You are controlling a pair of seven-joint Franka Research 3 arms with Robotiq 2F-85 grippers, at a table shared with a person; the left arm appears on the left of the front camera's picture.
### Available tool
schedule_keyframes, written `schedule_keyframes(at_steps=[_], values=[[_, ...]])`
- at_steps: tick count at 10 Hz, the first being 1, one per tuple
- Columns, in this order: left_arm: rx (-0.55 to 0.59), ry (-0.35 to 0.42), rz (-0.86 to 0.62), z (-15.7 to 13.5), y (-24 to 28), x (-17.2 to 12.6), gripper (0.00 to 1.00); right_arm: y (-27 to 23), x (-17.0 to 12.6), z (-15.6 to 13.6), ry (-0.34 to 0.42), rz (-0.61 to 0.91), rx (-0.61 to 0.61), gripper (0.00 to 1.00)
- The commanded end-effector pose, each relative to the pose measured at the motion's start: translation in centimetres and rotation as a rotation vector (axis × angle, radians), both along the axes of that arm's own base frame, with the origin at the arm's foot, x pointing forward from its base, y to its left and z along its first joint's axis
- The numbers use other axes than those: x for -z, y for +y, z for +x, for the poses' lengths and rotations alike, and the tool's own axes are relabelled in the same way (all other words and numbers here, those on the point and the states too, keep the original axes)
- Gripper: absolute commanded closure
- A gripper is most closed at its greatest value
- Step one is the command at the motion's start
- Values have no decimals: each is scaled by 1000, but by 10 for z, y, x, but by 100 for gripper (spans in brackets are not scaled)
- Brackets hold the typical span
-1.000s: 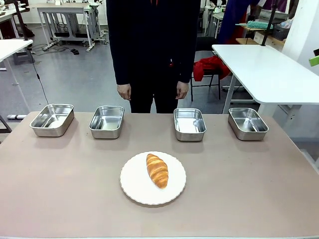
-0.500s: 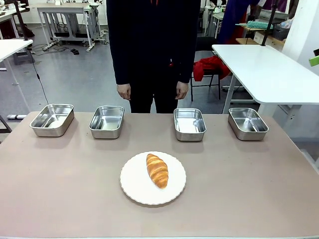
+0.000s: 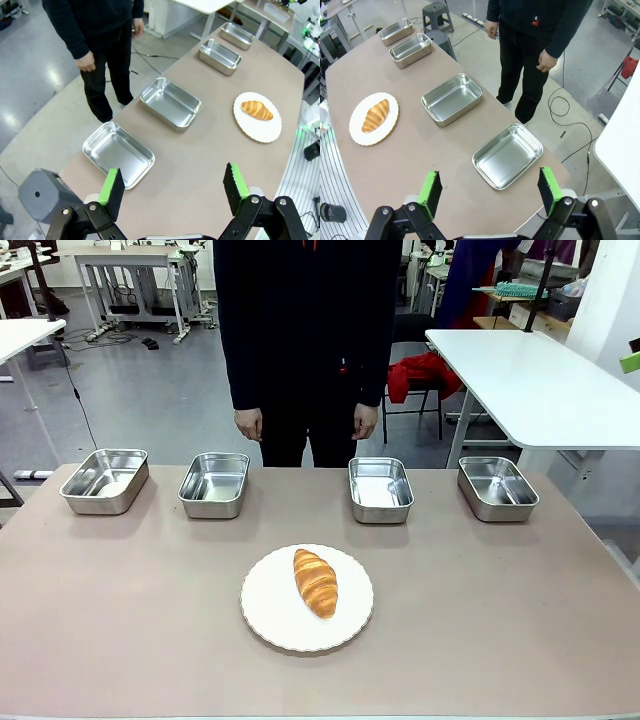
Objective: Place the bread in the container.
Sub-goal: Place the Butter Roll into the Airtight Container indicated by the human.
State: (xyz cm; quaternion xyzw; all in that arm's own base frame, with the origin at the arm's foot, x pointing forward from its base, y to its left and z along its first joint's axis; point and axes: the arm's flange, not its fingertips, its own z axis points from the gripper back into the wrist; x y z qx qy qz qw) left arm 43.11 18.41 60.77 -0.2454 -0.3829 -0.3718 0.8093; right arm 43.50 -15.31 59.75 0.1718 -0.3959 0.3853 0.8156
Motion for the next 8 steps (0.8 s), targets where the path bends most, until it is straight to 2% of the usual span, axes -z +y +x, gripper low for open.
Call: schedule_keyframes(at_steps=[1, 8], values=[[13, -11, 0, -2, 0, 0, 0, 0, 0, 1, -8, 8, -2, 0], [13, -11, 0, -2, 0, 0, 0, 0, 0, 1, -8, 8, -2, 0]])
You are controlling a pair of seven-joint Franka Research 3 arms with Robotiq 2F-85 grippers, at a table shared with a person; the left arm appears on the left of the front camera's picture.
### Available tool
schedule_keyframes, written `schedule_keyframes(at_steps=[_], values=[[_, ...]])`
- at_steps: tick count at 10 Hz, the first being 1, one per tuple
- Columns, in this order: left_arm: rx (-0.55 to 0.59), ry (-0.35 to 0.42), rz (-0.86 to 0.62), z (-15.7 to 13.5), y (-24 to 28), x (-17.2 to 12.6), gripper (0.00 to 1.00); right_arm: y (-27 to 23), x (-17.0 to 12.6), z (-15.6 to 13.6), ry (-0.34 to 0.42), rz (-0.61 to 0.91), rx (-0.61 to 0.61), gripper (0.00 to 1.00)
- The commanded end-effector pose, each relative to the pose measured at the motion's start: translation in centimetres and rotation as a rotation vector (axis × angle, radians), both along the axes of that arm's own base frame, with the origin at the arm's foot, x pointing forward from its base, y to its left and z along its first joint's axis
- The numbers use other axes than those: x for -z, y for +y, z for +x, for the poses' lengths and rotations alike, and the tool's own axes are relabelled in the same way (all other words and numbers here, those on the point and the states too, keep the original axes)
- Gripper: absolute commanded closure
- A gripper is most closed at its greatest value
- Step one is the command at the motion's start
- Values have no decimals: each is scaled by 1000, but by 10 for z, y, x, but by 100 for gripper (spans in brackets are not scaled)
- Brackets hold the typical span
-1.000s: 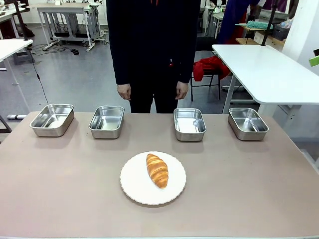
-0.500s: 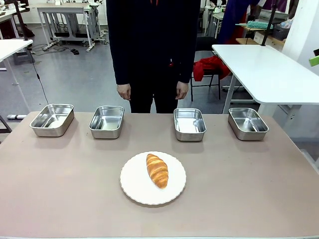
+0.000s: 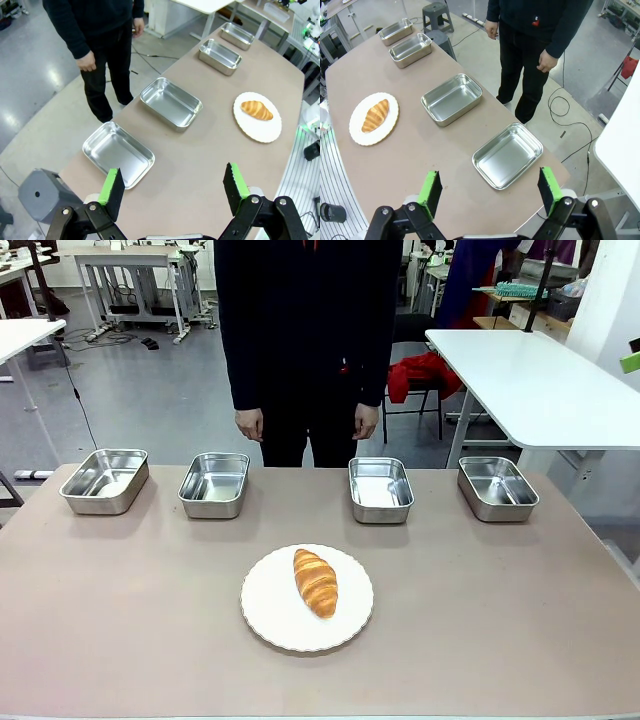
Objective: Place the bread in the container.
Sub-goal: Place the Butter Roll into the Airtight Container indicated by the human.
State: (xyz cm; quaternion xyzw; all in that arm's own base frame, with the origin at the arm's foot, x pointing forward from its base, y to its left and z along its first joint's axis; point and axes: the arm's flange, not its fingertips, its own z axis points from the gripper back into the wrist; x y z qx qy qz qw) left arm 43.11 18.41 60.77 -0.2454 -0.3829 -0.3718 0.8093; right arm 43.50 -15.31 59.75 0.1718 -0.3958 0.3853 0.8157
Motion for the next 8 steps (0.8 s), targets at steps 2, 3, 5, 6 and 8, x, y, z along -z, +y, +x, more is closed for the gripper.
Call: schedule_keyframes(at_steps=[2, 3, 5, 6, 8], values=[[13, -11, 0, -2, 0, 0, 0, 0, 0, 1, -8, 8, -2, 0], [13, -11, 0, -2, 0, 0, 0, 0, 0, 1, -8, 8, -2, 0], [13, -11, 0, -2, 0, 0, 0, 0, 0, 1, -8, 8, -2, 0], [13, -11, 0, -2, 0, 0, 0, 0, 0, 1, -8, 8, -2, 0], [13, -11, 0, -2, 0, 0, 0, 0, 0, 1, -8, 8, -2, 0]])
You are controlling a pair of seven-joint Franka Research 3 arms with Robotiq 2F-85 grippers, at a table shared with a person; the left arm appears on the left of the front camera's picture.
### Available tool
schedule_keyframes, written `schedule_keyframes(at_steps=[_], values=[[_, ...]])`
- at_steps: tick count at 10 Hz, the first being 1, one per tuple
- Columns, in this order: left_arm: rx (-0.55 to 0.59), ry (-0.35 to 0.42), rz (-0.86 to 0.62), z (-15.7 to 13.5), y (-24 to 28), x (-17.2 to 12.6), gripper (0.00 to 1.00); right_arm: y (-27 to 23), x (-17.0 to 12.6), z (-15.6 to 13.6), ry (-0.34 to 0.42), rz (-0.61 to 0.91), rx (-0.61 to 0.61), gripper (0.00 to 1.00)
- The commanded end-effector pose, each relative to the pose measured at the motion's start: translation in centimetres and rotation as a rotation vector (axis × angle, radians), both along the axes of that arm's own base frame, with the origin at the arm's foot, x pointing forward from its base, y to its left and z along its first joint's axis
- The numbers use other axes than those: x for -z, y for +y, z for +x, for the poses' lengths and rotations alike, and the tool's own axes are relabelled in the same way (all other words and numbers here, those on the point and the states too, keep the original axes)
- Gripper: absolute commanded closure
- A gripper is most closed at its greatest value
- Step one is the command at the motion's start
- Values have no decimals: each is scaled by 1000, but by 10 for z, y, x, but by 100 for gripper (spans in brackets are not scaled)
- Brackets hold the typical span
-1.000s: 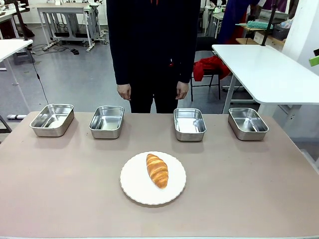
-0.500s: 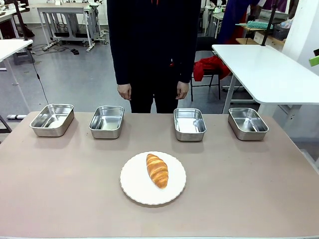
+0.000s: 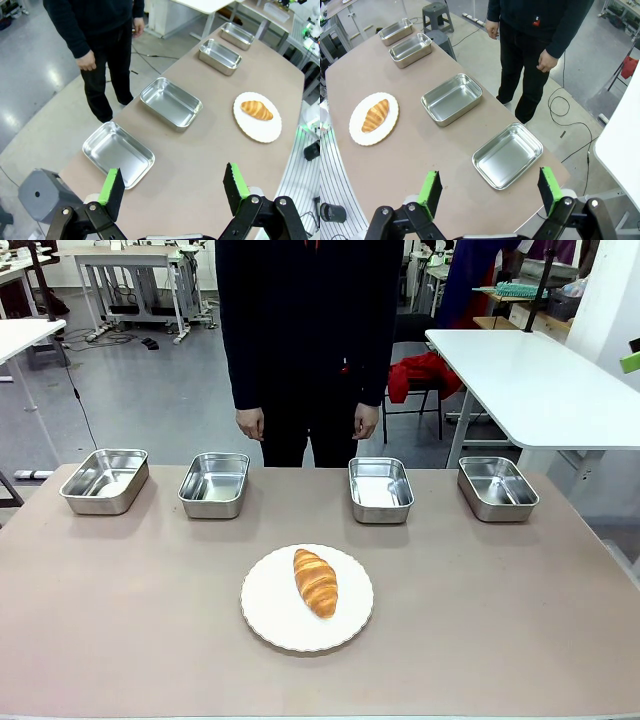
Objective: Place the bread in the container.
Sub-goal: Place the Butter Roll into the Airtight Container indicated by the human.
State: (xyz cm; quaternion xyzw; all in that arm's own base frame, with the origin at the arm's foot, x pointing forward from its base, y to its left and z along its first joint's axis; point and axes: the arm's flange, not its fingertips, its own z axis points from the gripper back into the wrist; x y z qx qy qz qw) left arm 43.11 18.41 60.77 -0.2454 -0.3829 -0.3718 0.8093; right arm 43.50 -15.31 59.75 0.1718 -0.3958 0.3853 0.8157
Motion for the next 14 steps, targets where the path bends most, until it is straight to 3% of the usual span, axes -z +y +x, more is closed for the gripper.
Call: schedule_keyframes(at_steps=[1, 14], values=[[13, -11, 0, -2, 0, 0, 0, 0, 0, 1, -8, 8, -3, 0], [13, -11, 0, -2, 0, 0, 0, 0, 0, 1, -8, 8, -3, 0]])
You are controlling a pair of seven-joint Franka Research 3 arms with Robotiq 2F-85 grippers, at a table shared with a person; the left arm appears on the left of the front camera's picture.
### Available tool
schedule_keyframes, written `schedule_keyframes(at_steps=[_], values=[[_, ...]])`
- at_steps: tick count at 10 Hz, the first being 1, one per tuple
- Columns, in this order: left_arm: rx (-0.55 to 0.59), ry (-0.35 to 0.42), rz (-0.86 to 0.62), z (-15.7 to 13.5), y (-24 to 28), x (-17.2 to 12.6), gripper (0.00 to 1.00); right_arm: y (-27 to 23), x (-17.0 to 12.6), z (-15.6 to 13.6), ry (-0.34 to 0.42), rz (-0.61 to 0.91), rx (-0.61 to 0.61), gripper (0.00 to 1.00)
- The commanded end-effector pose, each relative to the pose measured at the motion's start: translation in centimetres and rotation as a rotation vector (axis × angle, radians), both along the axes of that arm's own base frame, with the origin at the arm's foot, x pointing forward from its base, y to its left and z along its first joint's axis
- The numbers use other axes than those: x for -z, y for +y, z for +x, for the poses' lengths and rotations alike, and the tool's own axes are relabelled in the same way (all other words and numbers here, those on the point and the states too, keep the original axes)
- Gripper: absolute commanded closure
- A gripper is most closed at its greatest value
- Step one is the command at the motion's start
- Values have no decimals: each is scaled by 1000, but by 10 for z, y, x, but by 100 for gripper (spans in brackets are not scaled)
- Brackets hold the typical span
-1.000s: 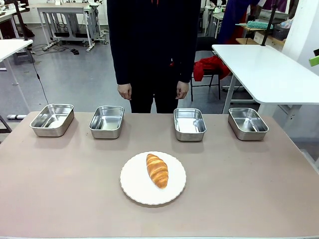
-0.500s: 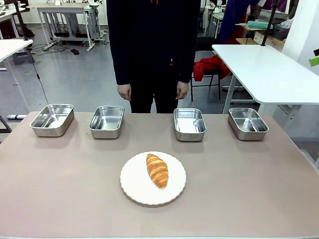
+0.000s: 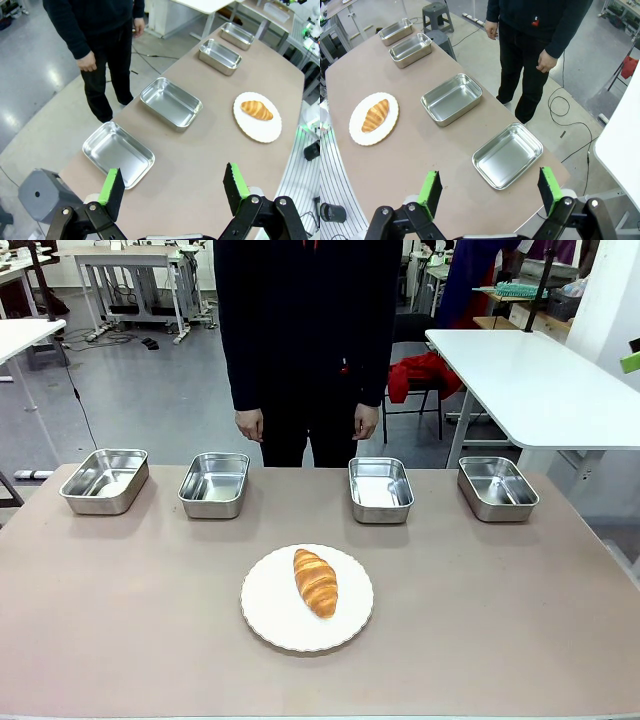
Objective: Place the bread in the container.
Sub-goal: Place the Butter Roll into the Airtight Container indicated by the human.
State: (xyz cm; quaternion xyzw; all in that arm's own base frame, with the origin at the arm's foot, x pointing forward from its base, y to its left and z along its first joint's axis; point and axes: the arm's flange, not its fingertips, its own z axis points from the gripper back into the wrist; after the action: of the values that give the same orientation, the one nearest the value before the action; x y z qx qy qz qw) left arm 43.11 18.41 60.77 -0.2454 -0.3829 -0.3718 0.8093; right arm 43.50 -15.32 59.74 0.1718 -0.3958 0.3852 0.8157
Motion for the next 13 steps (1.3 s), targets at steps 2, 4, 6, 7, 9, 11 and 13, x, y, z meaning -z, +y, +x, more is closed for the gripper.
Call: schedule_keyframes(at_steps=[2, 4, 6, 7, 9, 11, 13], values=[[13, -11, 0, -2, 0, 0, 0, 0, 0, 1, -8, 8, -3, 0], [13, -11, 0, -2, 0, 0, 0, 0, 0, 1, -8, 8, -3, 0], [13, -11, 0, -2, 0, 0, 0, 0, 0, 1, -8, 8, -3, 0], [13, -11, 0, -2, 0, 0, 0, 0, 0, 1, -8, 8, -3, 0], [13, -11, 0, -2, 0, 0, 0, 0, 0, 1, -8, 8, -3, 0], [13, -11, 0, -2, 0, 0, 0, 0, 0, 1, -8, 8, -3, 0], [13, -11, 0, -2, 0, 0, 0, 0, 0, 1, -8, 8, -3, 0]])
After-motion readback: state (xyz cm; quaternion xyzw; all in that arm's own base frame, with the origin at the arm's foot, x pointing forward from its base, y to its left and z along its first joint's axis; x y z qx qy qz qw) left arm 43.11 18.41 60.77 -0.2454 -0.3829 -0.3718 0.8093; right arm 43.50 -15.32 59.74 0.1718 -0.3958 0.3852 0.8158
